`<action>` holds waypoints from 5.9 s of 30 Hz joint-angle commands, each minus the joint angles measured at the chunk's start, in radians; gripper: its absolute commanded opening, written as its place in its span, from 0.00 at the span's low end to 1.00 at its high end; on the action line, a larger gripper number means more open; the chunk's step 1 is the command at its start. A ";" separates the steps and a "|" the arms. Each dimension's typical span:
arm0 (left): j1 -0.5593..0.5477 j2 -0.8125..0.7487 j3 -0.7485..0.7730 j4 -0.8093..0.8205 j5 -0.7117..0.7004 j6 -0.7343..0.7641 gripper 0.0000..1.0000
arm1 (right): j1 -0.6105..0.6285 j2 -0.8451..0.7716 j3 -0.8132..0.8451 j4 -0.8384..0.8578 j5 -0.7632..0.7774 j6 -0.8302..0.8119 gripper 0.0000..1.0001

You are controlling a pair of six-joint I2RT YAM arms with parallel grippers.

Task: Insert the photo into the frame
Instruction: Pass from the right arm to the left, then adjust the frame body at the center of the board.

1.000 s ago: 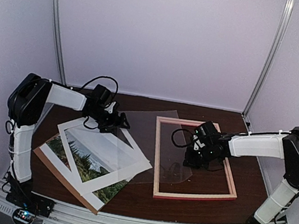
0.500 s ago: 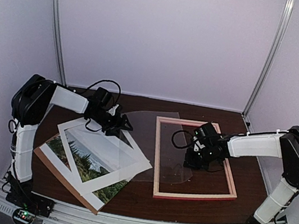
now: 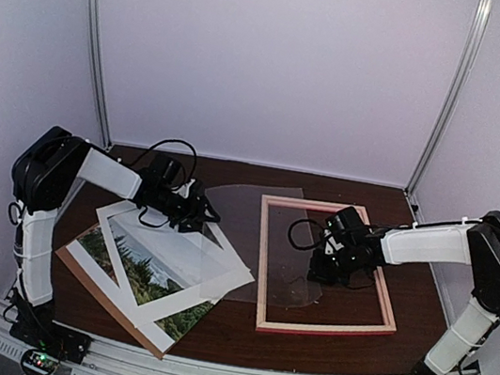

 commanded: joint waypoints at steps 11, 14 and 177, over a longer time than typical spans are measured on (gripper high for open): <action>-0.018 -0.081 -0.021 0.190 0.116 -0.112 0.56 | -0.005 0.014 -0.018 0.034 0.000 0.008 0.00; -0.018 -0.087 -0.027 0.198 0.120 -0.123 0.51 | -0.005 0.013 -0.018 0.035 -0.002 0.007 0.00; -0.346 -0.207 0.285 0.373 0.150 -0.344 0.00 | -0.525 -0.311 0.014 -0.358 0.073 -0.367 0.62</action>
